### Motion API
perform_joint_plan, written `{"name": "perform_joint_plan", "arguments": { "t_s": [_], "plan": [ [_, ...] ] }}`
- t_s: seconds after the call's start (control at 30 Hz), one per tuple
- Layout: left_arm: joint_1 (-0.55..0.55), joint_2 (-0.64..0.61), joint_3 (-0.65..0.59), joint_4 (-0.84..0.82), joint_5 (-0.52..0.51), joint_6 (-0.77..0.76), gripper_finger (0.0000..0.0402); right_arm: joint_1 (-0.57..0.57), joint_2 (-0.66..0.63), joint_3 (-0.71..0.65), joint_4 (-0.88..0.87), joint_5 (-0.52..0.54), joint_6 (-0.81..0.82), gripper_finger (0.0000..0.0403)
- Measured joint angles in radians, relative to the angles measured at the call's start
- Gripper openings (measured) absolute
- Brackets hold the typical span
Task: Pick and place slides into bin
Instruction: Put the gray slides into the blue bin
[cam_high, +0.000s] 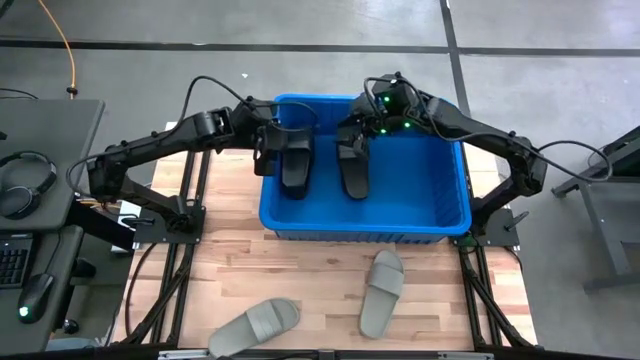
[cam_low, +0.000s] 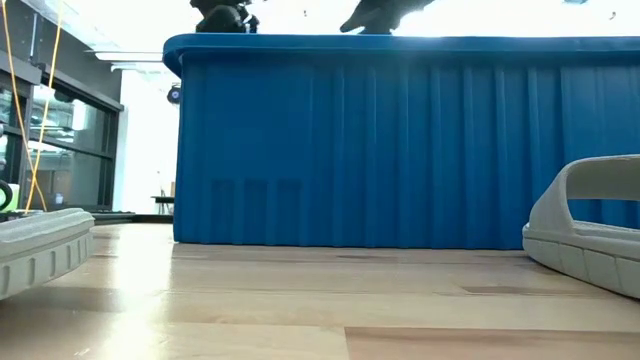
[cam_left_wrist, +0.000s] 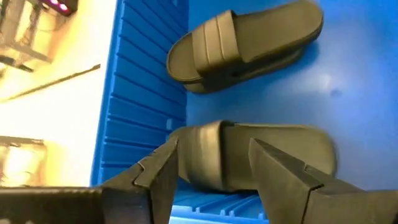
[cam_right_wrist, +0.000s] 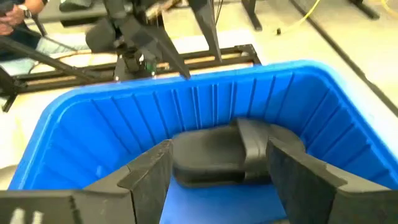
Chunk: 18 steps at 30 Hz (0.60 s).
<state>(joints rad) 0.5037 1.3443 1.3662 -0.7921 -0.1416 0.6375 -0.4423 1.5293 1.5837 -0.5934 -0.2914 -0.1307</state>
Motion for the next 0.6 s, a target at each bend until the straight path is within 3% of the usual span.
{"name": "perform_joint_plan", "arguments": {
  "t_s": [0.17, 0.3, 0.47, 0.6],
  "plan": [
    [0.000, 0.000, 0.071, -0.035, 0.058, -0.155, 0.0180, 0.000, -0.035, 0.000, -0.040, -0.001, 0.039, 0.0248],
    [0.000, 0.000, 0.155, -0.035, 0.157, -0.362, 0.0166, 0.000, -0.074, 0.000, -0.060, -0.006, 0.097, 0.0248],
    [-0.011, 0.000, 0.262, -0.161, 0.321, -0.570, 0.0122, 0.042, -0.131, 0.000, -0.140, -0.034, 0.159, 0.0248],
    [-0.079, -0.003, 0.322, -0.283, 0.383, -0.665, 0.0077, 0.133, -0.163, 0.000, -0.181, -0.034, 0.205, 0.0248]
  ]
}}
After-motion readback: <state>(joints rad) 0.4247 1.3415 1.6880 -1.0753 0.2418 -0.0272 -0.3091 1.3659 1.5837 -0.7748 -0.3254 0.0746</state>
